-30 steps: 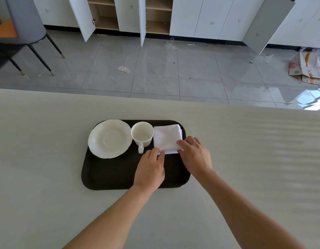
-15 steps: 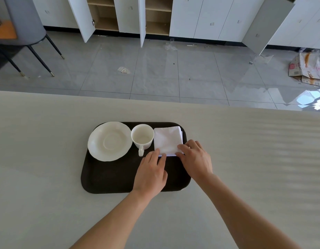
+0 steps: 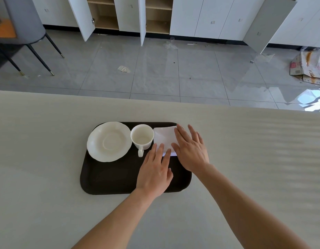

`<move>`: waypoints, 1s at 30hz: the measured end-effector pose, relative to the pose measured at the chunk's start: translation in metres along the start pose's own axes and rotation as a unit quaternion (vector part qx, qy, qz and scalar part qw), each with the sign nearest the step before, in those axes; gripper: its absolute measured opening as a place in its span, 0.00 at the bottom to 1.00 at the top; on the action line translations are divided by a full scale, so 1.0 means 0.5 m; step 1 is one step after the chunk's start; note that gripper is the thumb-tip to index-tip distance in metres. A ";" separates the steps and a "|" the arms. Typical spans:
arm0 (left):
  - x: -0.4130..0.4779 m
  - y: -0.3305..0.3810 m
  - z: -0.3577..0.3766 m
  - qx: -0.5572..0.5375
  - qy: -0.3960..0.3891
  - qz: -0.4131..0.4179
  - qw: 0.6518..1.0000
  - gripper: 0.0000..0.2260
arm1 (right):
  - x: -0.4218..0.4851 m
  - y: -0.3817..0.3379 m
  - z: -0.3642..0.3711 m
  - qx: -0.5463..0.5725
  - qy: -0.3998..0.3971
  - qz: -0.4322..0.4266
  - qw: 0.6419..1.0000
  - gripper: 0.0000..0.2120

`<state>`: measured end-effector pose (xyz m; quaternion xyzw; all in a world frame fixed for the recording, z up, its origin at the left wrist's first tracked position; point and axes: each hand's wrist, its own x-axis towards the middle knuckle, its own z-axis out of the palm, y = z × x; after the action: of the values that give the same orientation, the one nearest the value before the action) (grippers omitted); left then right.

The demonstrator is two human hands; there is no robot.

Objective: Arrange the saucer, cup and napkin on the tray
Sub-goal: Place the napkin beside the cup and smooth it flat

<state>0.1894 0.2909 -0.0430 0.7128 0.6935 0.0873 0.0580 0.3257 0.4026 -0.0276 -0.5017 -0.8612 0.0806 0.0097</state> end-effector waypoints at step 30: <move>-0.013 -0.014 -0.003 -0.012 -0.071 -0.012 0.997 0.30 | -0.079 0.007 0.028 0.084 0.094 0.047 0.991 0.17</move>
<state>0.1822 0.2847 -0.0431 0.7085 0.6947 0.0438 0.1166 0.3471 0.3683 -0.0394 -0.5439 -0.8223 0.1057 0.1294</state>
